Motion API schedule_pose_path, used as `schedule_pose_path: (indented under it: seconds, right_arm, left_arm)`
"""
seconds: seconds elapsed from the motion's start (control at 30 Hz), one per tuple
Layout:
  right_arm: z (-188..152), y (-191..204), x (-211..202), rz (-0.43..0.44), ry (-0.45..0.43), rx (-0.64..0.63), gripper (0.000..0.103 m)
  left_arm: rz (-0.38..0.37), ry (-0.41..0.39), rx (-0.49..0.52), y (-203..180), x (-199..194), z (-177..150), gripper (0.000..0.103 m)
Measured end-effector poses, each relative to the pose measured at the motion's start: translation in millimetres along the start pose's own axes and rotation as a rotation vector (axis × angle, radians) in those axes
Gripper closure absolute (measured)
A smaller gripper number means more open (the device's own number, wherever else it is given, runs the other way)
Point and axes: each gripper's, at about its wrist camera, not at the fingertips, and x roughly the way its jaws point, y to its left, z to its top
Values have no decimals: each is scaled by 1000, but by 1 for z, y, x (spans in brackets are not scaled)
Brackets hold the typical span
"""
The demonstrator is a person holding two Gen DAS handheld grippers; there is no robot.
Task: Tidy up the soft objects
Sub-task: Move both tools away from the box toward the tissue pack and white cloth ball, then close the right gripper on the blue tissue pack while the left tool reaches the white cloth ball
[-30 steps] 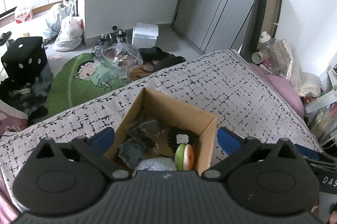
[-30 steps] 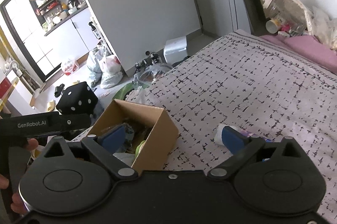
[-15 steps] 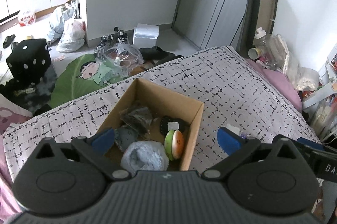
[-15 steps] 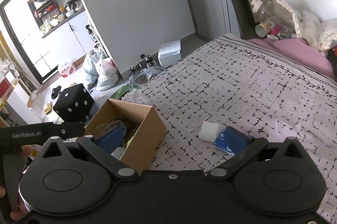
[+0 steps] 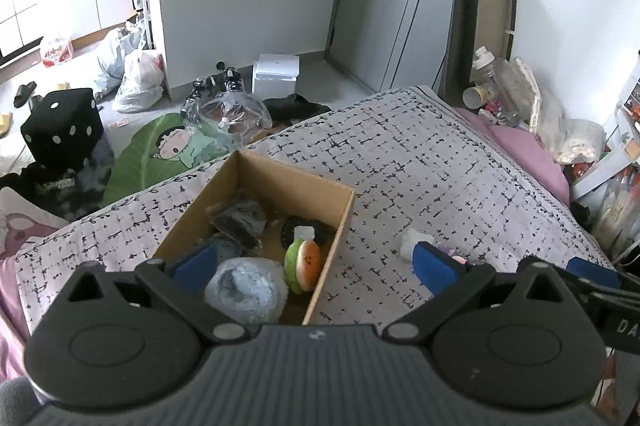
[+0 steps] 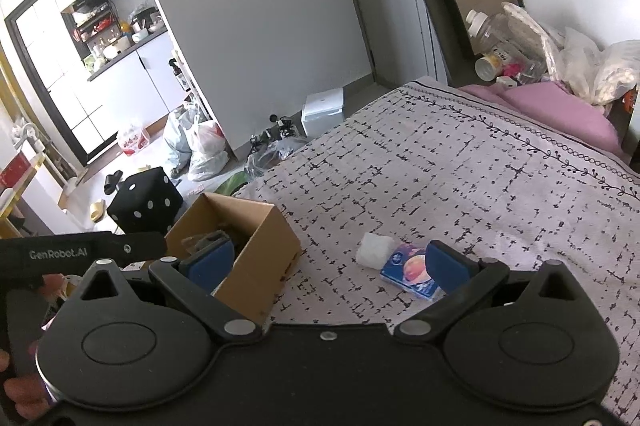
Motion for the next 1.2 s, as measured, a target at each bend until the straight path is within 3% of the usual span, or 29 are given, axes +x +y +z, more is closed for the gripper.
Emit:
schedule_pose_path:
  seconds: [0.53, 0.93, 1.2]
  right_arm:
    - [-2, -57, -6, -33, -47, -13, 0]
    - [-11, -77, 12, -86, 8, -82, 0]
    - [-21, -74, 24, -110, 47, -202, 3]
  left_arm:
    - [1, 20, 3, -55, 2, 4, 0]
    - [-18, 42, -12, -81, 27, 4, 0]
    - [-47, 71, -68, -84, 61, 0, 2]
